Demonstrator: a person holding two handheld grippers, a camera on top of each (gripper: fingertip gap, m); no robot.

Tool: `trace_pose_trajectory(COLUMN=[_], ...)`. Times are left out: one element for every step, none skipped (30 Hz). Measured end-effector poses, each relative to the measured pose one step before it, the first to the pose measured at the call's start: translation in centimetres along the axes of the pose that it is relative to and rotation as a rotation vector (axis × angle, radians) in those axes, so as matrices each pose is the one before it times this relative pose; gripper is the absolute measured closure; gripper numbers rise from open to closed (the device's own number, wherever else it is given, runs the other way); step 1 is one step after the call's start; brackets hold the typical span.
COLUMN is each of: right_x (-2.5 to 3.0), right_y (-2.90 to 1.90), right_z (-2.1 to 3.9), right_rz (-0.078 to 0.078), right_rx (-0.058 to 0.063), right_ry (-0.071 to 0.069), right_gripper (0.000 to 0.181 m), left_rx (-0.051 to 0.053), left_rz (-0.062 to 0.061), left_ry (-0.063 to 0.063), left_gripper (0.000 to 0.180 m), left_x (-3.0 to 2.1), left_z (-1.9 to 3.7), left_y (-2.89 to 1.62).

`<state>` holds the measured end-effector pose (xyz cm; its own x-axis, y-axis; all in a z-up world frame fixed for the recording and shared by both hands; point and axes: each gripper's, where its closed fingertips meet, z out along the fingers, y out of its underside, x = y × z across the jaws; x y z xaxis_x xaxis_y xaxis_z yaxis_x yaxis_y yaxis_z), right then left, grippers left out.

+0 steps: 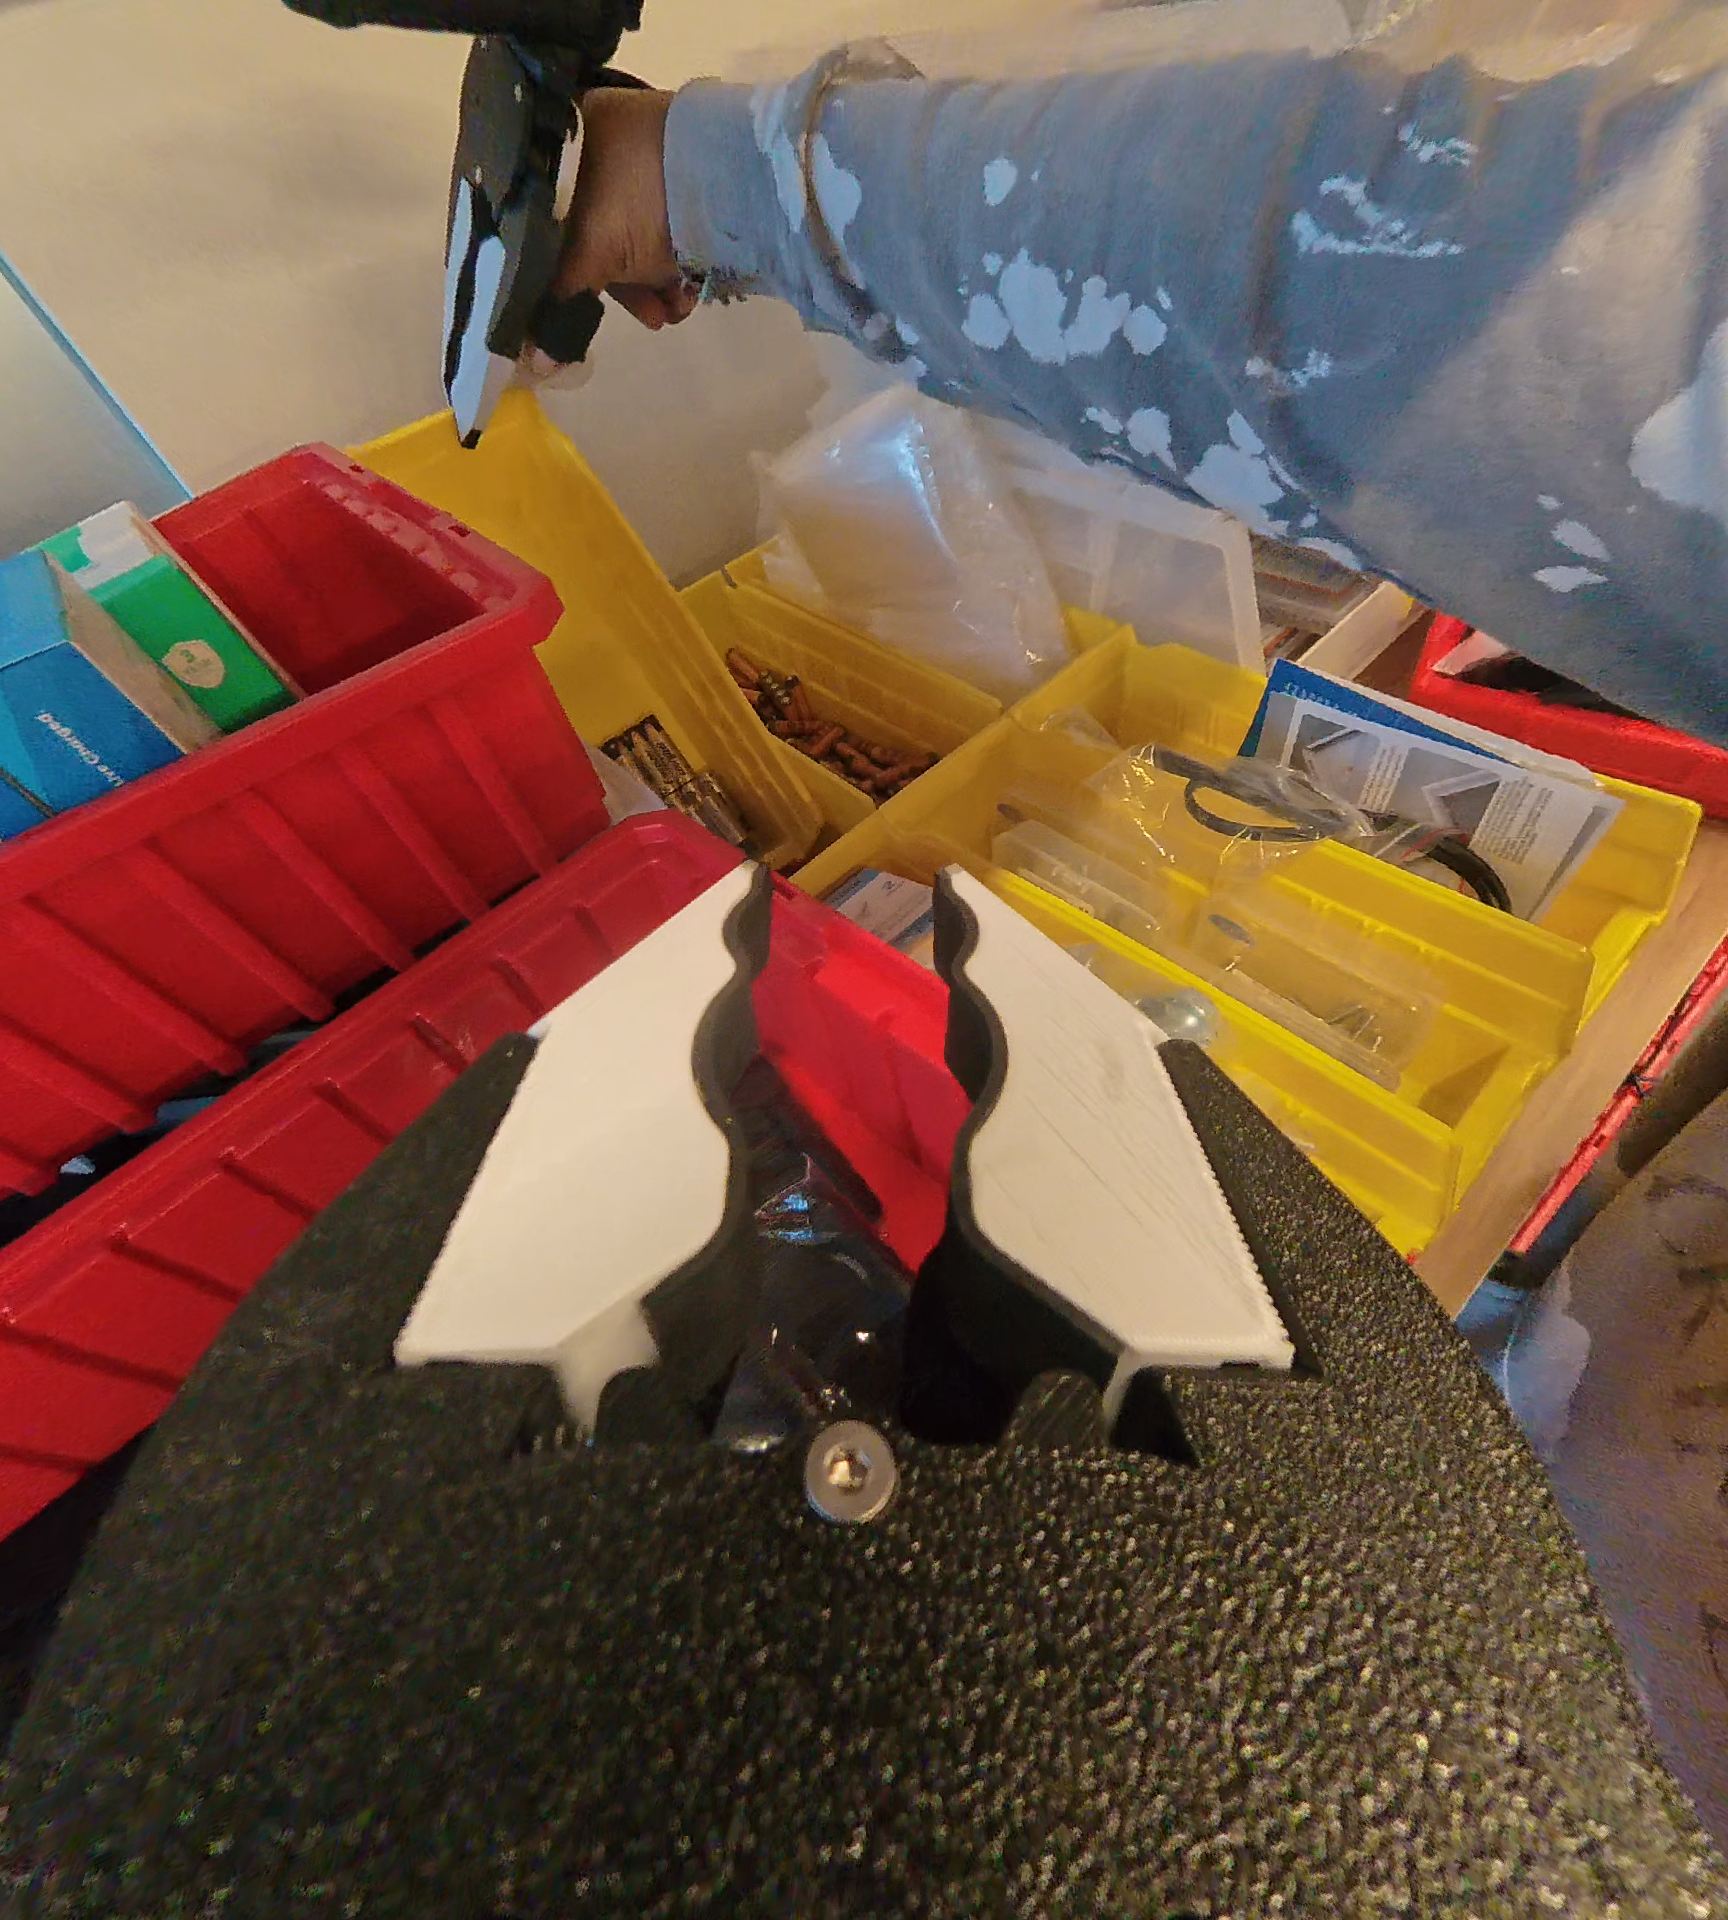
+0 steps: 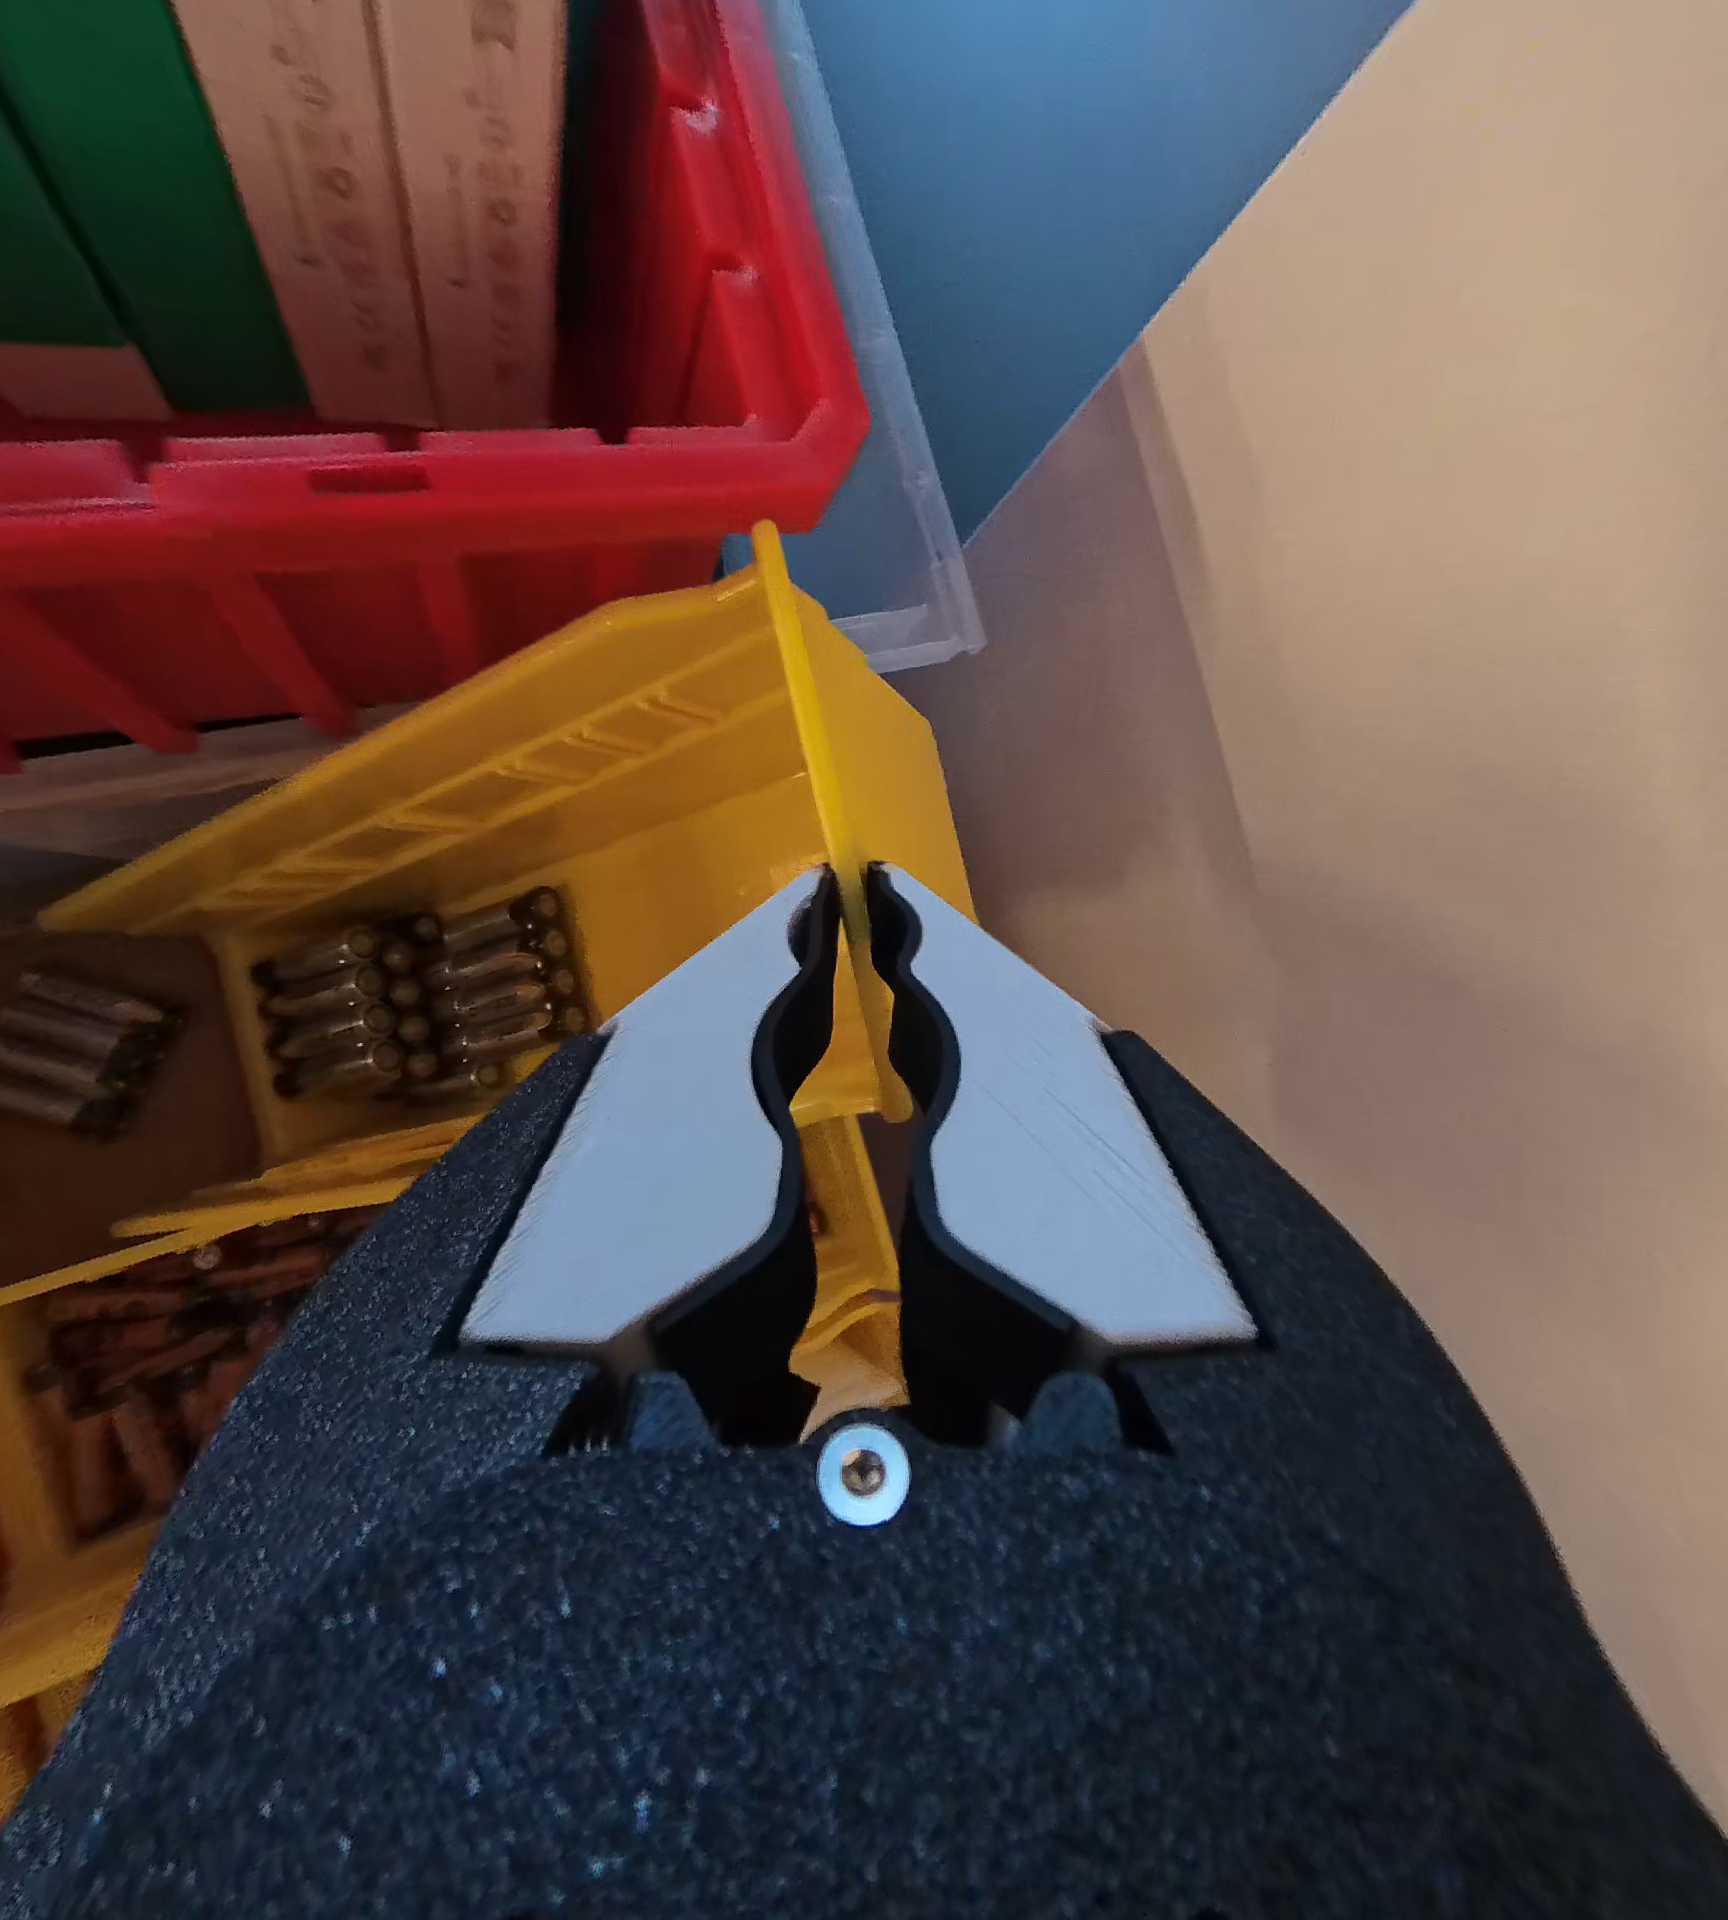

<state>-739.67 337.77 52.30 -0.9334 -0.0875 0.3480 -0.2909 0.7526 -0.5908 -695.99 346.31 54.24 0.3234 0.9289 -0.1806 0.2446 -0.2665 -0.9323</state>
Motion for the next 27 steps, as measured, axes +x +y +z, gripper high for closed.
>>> trace_pose_trajectory(right_x=[0.251,0.19,0.207,0.224,0.321,0.334,0.199,0.386,0.215,0.176,0.386,0.269,0.118,-0.009,0.07,-0.076,0.028,0.134,0.216,0.196,0.152,0.138,0.132,0.112,0.149,0.052,0.033], right_y=[0.096,0.073,0.136,0.124,0.172,0.21,0.097,0.142,0.013,0.036,0.27,0.284,0.384,0.5,0.425,0.301,0.246,0.245,0.234,0.243,0.203,0.134,0.151,-0.016,-0.021,0.082,0.166], right_z=[0.267,0.204,0.157,0.195,0.349,0.374,0.326,0.498,0.346,0.373,0.597,0.482,0.543,0.614,0.652,0.625,0.647,0.614,0.555,0.519,0.505,0.436,0.375,0.321,0.254,0.29,0.249], right_rz=[0.0114,0.0093,0.0007,-0.0002,0.0082,0.007,0.0053,-0.0008,-0.0046,0.0006,-0.0007,-0.0033,-0.0079,-0.0023,-0.0153,-0.0139,-0.0191,-0.0179,-0.0115,-0.0052,-0.0057,-0.0102,-0.0088,0.0014,0.0043,0.0066,0.0001], right_rx=[0.0042,0.005,0.003,0.003,0.0004,-0.0017,0.0011,0.0024,0.0071,0.0027,-0.0032,-0.0105,-0.0085,-0.0147,-0.0098,-0.0021,-0.0043,-0.0044,-0.008,-0.0125,-0.014,-0.0138,-0.014,-0.0033,-0.003,-0.0103,-0.011], right_ry=[-0.0104,-0.0119,-0.0043,0.0005,-0.0001,-0.0013,-0.0044,-0.0037,-0.0027,-0.0023,0.001,0.0009,-0.0037,-0.004,0.0064,0.0058,0.0145,0.0227,0.0234,0.0172,0.0146,0.0137,0.0128,0.011,0.0078,0.0015,0.0012], right_gripper=[0.176,0.176,0.176,0.177,0.176,0.176,0.176,0.176,0.177,0.177,0.177,0.177,0.177,0.177,0.177,0.177,0.176,0.176,0.175,0.174,0.174,0.174,0.173,0.173,0.173,0.172,0.172], left_rx=[-0.0001,-0.0006,-0.0021,-0.0025,-0.0018,-0.0008,-0.0018,-0.0028,-0.001,-0.0002,-0.0001,0.0023,0.0048,0.0054,0.0032,0.0035,0.0058,0.0046,-0.0001,0.0012,0.0031,0.0015,0.0019,0.0038,0.0025,0.0008,0.0001], left_rz=[-0.0031,-0.0029,-0.0019,-0.0003,-0.0014,-0.0037,-0.0037,-0.0018,0.0025,0.0047,0.0044,0.0032,0.0021,0.0023,0.0019,0.0025,0.0032,0.0045,0.0054,0.0061,0.0038,-0.0013,-0.0029,-0.0024,-0.0039,-0.0054,-0.0061], left_ry=[-0.0026,-0.0031,-0.0047,-0.0062,-0.0052,-0.0019,-0.0003,0.0006,0.0001,-0.0007,-0.0005,-0.0005,0.0002,0.0016,-0.0005,-0.0039,-0.0055,-0.0033,-0.0029,-0.0073,-0.0066,-0.0023,-0.0013,-0.0035,-0.0056,-0.0031,0.0], left_gripper=[0.151,0.151,0.151,0.151,0.151,0.151,0.151,0.151,0.151,0.151,0.151,0.151,0.151,0.151,0.151,0.152,0.151,0.151,0.151,0.151,0.151,0.151,0.151,0.151,0.151,0.151,0.151], left_x=[-0.129,-0.151,-0.224,-0.286,-0.317,-0.292,-0.268,-0.214,-0.172,-0.182,-0.214,-0.198,-0.187,-0.131,-0.145,-0.208,-0.255,-0.22,-0.227,-0.295,-0.314,-0.263,-0.249,-0.299,-0.345,-0.306,-0.248], left_z=[-0.162,-0.207,-0.205,-0.201,-0.168,-0.095,-0.054,-0.035,-0.025,-0.048,-0.042,-0.053,-0.093,-0.121,-0.158,-0.178,-0.181,-0.135,-0.119,-0.086,-0.079,-0.079,-0.071,-0.087,-0.086,-0.066,-0.038], left_y=[0.12,0.155,0.19,0.135,0.083,0.034,0.019,0.023,-0.027,-0.042,-0.059,-0.083,-0.117,-0.135,-0.078,-0.029,-0.031,-0.035,0.017,0.013,0.012,0.042,0.069,0.076,0.117,0.144,0.14])
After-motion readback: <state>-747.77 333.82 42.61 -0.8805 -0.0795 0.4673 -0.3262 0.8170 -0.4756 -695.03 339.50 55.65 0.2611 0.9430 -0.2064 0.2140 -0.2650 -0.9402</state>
